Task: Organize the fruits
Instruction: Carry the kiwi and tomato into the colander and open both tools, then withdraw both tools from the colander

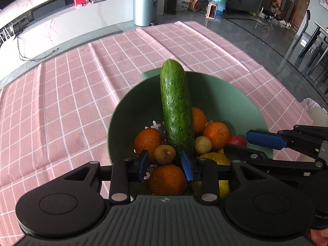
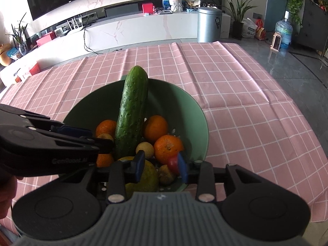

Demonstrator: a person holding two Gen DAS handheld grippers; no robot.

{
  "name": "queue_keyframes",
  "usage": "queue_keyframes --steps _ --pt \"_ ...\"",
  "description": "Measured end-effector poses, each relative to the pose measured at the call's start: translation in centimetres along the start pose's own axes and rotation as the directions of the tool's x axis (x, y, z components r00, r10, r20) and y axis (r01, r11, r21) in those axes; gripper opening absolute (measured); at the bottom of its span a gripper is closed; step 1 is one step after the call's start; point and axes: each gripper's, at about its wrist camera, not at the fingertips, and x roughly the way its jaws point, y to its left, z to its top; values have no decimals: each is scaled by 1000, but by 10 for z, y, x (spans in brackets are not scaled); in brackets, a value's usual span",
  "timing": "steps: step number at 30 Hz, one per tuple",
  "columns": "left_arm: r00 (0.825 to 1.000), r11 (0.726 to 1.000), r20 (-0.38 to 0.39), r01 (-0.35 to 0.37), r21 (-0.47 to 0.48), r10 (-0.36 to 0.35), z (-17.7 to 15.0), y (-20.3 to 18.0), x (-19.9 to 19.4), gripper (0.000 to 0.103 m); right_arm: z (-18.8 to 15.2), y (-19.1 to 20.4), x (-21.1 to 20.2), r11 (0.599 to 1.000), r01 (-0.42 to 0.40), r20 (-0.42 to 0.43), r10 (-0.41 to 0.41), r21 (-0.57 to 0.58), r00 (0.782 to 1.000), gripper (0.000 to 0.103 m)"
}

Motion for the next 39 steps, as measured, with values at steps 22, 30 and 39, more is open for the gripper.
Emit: queue_keyframes --steps 22,30,39 --pt "890 965 374 -248 -80 260 -66 12 -147 63 -25 60 -121 998 -48 273 60 -50 960 57" --pt "835 929 409 -315 -194 369 -105 28 -156 75 -51 82 -138 997 -19 296 41 -77 954 66" --pt "840 915 364 -357 -189 403 -127 26 -136 80 -79 80 -132 999 17 309 -1 -51 951 66"
